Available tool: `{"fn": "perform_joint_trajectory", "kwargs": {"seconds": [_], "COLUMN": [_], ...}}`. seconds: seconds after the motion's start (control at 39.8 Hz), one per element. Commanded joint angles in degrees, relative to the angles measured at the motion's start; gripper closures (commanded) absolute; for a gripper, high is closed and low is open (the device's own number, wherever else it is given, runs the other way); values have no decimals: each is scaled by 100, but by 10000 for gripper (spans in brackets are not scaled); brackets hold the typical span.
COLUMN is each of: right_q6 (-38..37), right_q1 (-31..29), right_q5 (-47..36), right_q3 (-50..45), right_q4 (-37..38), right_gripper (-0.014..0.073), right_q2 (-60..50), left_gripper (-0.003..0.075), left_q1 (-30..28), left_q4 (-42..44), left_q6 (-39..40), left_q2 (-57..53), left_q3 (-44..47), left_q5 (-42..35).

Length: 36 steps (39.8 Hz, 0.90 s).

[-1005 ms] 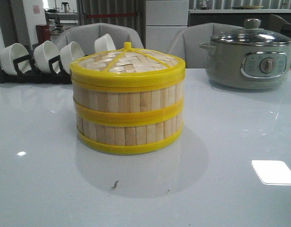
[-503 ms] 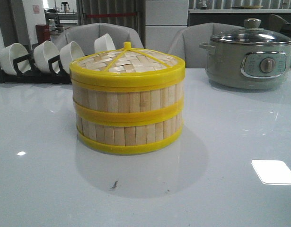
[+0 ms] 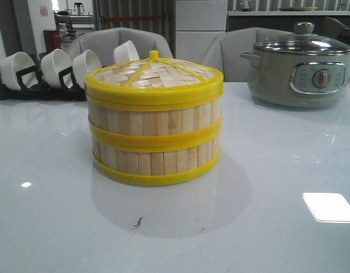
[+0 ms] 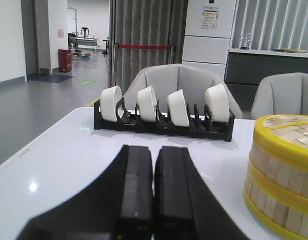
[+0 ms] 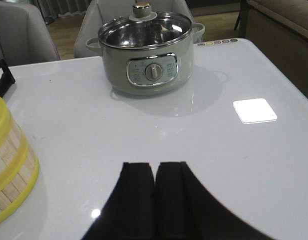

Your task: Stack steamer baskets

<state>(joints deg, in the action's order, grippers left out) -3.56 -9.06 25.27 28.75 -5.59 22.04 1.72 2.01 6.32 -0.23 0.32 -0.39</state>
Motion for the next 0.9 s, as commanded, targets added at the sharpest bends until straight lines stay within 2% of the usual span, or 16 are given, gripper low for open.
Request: {"fn": "perform_joint_trajectory", "kwargs": {"seconds": [0.0,0.18,0.35,0.88], "right_q6": [64,64,64,64], "right_q1": [-34,-34,-34,-34], "right_q5": [-470,-470,-470,-470], "right_q3": [149,149,149,149], "right_q4": [-26,-26,-26,-26], "right_gripper": [538,538,538,538], "right_q2": [55,55,55,55], "left_gripper": [635,635,635,635], "left_q1": [-16,-16,-16,-16], "left_q4": [-124,-70,-72,-72], "left_q6": [-293,-393,-393,-393], "left_q2": [-84,-84,-84,-84], "left_q3": [15,15,15,15], "left_q5": [-536,-505,-49,-37]}}
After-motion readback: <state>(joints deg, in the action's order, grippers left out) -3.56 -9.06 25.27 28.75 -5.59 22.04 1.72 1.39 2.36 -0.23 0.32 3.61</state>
